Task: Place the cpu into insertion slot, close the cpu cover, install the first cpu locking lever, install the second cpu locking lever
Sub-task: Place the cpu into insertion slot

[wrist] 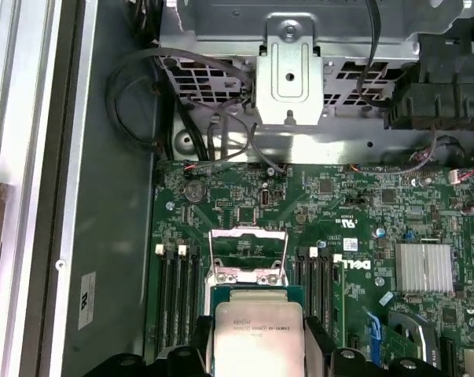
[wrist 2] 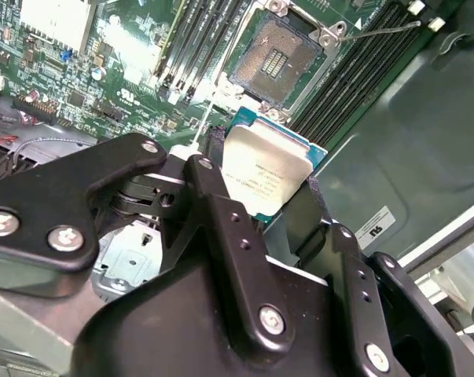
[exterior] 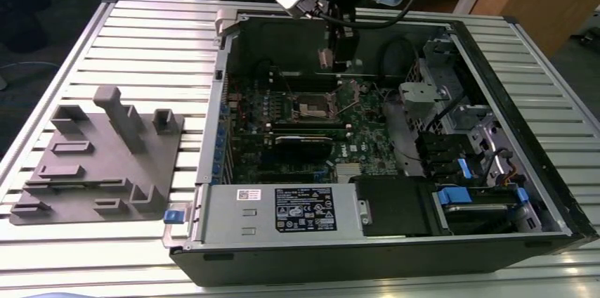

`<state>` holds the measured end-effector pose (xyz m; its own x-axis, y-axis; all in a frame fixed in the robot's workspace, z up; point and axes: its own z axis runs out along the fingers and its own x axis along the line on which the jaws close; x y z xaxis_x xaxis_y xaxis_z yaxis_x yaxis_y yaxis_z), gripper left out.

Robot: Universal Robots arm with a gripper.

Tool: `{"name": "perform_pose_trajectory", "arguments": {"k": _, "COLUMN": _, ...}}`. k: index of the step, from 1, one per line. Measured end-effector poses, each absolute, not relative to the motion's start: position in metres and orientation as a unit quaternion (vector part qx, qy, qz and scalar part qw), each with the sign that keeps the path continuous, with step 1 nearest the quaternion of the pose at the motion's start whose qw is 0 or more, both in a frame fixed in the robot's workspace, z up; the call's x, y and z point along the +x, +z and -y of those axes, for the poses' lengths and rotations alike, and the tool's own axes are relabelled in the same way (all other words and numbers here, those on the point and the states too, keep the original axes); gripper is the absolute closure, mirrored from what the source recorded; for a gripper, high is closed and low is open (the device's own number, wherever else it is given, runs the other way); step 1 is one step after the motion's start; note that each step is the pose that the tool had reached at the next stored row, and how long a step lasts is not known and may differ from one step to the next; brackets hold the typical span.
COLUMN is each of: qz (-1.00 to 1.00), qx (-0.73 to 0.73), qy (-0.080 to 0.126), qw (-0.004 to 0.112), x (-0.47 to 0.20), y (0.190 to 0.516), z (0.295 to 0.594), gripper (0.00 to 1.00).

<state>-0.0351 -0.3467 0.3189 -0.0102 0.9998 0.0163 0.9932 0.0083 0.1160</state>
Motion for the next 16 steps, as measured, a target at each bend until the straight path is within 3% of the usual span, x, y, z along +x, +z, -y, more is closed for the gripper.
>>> {"name": "perform_pose_trajectory", "arguments": {"k": 5, "qz": -0.709, "qx": 0.703, "qy": 0.046, "qw": 0.034, "x": -0.035, "y": 0.3186, "z": 0.3466, "gripper": 0.46}}
{"name": "perform_pose_trajectory", "arguments": {"k": 12, "qz": -0.71, "qx": 0.704, "qy": 0.027, "qw": 0.019, "x": -0.0351, "y": 0.3157, "z": 0.3466, "gripper": 0.46}}
{"name": "perform_pose_trajectory", "arguments": {"k": 16, "qz": -0.71, "qx": 0.704, "qy": 0.026, "qw": 0.018, "x": -0.0351, "y": 0.3156, "z": 0.3467, "gripper": 0.46}}
